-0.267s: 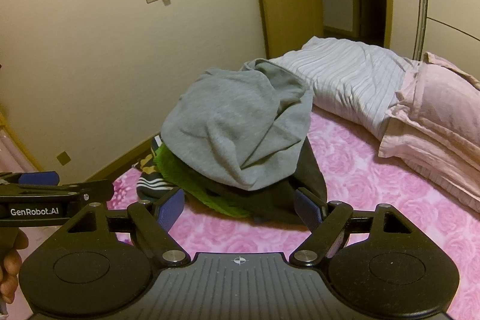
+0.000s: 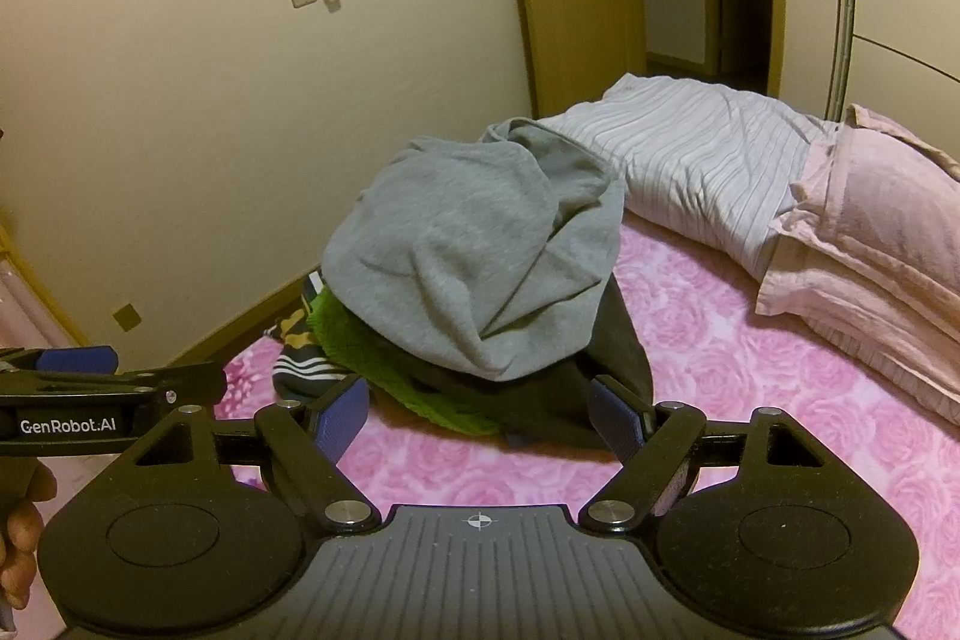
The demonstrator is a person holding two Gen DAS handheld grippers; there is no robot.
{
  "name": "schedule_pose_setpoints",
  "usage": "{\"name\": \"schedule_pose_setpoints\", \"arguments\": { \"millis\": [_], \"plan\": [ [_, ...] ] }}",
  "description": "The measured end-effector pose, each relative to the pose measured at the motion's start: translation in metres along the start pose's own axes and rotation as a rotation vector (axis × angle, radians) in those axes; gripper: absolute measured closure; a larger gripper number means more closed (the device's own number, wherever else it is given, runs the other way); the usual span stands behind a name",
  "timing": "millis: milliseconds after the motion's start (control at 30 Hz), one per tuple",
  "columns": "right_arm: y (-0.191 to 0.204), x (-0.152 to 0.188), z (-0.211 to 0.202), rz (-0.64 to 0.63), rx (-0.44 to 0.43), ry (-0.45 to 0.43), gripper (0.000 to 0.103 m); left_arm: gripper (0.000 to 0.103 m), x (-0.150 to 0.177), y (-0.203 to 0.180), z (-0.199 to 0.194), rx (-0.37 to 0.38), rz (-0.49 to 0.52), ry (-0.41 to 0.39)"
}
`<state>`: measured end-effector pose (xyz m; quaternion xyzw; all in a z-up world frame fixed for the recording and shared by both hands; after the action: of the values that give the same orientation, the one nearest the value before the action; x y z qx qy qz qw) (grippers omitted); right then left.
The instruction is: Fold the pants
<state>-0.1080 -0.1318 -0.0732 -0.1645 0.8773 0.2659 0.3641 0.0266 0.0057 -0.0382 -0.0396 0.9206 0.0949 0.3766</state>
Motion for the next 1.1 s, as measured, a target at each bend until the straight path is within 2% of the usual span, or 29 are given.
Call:
{"name": "schedule_pose_setpoints", "arguments": {
  "millis": [567,933,1100],
  "plan": [
    [-0.015,0.001,-0.007,-0.003,-0.008,0.011,0.026,0.001,0.005,-0.013,-0.003,-0.009,-0.013,0.01],
    [-0.04,0.005,-0.003,-0.042,-0.03,0.05,0.026,0.001,0.011,-0.025,0.013,-0.008,-0.069,0.06],
    [-0.044,0.007,0.009,-0.057,-0.049,0.075,0.026,0.001,0.017,-0.017,0.023,-0.032,-0.075,0.068]
  ]
}}
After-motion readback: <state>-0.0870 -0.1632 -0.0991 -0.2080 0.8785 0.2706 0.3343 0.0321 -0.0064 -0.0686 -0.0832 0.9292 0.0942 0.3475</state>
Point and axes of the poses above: each gripper's, at about its wrist camera, not at the fingertips, and z roughly the way its jaws point, y to its left, x to its underside, the point moved 6 cm from there along z, roughly the way its jaws point, and after that the axes turned 15 degrees about -x, right-handed, at the moved point
